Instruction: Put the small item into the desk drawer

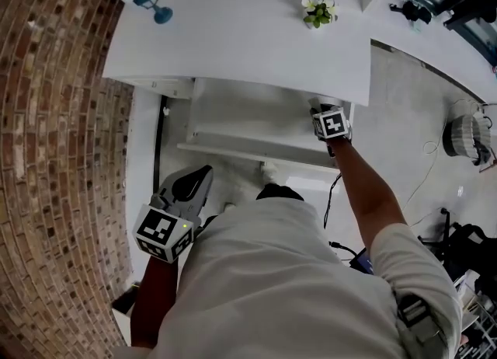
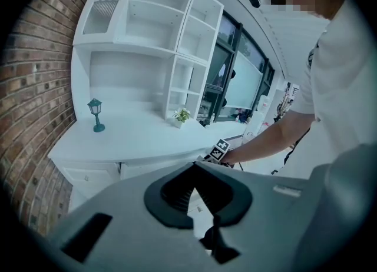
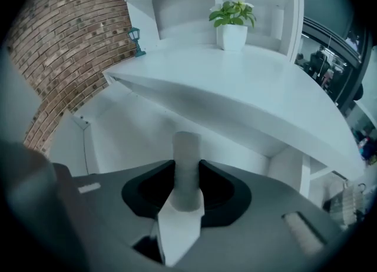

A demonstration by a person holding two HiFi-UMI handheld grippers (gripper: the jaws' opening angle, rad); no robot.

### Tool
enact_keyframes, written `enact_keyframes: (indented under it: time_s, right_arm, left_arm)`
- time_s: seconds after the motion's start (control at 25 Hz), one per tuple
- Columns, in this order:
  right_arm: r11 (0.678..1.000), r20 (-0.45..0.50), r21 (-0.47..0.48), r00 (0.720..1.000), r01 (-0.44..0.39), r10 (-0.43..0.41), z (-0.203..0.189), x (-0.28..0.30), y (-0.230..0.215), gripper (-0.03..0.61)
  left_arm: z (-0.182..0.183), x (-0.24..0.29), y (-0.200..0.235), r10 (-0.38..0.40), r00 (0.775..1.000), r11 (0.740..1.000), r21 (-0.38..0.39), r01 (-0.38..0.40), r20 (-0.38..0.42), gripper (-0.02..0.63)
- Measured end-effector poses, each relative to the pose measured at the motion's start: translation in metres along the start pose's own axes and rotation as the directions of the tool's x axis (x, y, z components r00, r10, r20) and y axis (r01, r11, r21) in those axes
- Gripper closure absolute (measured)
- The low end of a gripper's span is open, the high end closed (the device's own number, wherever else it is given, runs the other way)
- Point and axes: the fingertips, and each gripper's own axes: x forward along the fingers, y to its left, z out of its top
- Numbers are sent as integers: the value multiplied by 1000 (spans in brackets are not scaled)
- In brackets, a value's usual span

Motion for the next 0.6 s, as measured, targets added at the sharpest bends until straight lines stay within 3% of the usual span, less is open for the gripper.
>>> enact_keyframes:
  time_s: [0.28,0.6]
  right_arm:
    - [999,-8,37,1000,21,-21,-6,28,-14,433]
    - [999,-20,27,999,25,-24,-13,36,-21,392]
  left_arm:
    - [8,17,6,12,999,1000,30,-11,-33,607]
    - [9,17,4,20,1000,1000,-10,-20,-16,607]
